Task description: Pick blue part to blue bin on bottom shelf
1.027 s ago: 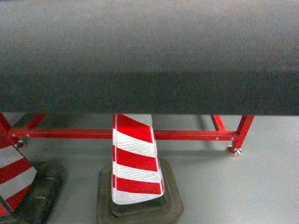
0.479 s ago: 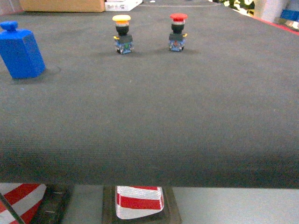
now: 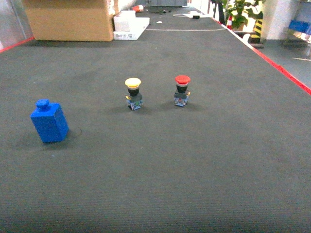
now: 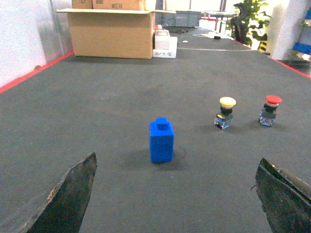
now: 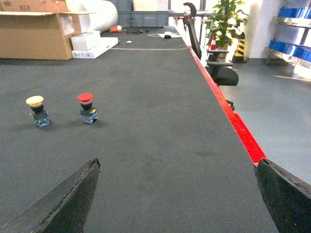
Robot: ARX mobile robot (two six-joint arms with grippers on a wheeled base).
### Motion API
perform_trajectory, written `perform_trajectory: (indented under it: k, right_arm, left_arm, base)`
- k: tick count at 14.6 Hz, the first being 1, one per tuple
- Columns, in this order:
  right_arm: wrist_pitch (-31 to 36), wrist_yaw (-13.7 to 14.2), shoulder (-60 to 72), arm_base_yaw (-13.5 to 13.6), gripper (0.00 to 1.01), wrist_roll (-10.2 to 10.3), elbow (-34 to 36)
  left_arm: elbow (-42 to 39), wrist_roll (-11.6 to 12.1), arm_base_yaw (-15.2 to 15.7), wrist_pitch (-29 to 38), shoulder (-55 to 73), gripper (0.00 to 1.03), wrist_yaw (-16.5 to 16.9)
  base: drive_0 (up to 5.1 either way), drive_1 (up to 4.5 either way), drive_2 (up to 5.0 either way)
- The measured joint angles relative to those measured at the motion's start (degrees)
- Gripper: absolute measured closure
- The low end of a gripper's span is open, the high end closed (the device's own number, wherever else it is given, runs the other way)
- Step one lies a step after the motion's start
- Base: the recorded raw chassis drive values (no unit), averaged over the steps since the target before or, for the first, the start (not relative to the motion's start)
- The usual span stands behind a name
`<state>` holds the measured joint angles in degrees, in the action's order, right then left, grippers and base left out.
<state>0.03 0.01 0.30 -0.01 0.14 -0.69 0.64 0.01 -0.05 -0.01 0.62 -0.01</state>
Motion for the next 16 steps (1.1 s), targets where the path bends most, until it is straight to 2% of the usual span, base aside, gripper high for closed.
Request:
perform_trajectory:
  k: [8,9,10,11,12,14,16]
  right_arm:
    - [-0.31,0.00,0.02,0.00,0.03,0.00,0.00]
    - [-0.31,0.00,0.00,0.00,0.03,0.02,0.00]
    - [-0.35,0.07,0.00,0.00,0.03,0.07,0.00]
    - [-0.28,-0.07,0.02,0.00,0.03,0.00,0.00]
    - [-0.37,0.02,0.02,-0.02,0.03,0.00,0.00]
    - [-0.28,-0.02,0.02,0.00,0.03,0.00,0.00]
    - [-0.33,0.00,0.02,0.00,0.03,0.00,0.00]
  left_arm:
    - [0.00,0.00,0.00,-0.26,0.00,0.05,0.00]
    - [1.57,-1.18,-1.55,-5.97,1.66,0.05,-4.52]
    - [3.48,-3.26,-4.09,-7.80,8.17,0.05,-10.64]
    - [3.72,-5.16,-5.16,-2.16,17.07,0.05,-13.44]
    - [4.02,-6.12,-5.20,4.87,25.73,0.05,-13.57]
    - [10.82,-5.99,-3.91,20.92,45.33,0.05,-10.64]
    - [21.73,-5.57,-1.38,32.72,64.78,0.05,-8.09]
  base:
    - [0.0,0.00,0.0]
    - [0.0,0.00,0.0]
    - [0.0,0.00,0.0]
    - [0.0,0.00,0.0]
    - [0.0,0.00,0.0]
    - [0.0,0.00,0.0]
    - [0.0,0.00,0.0]
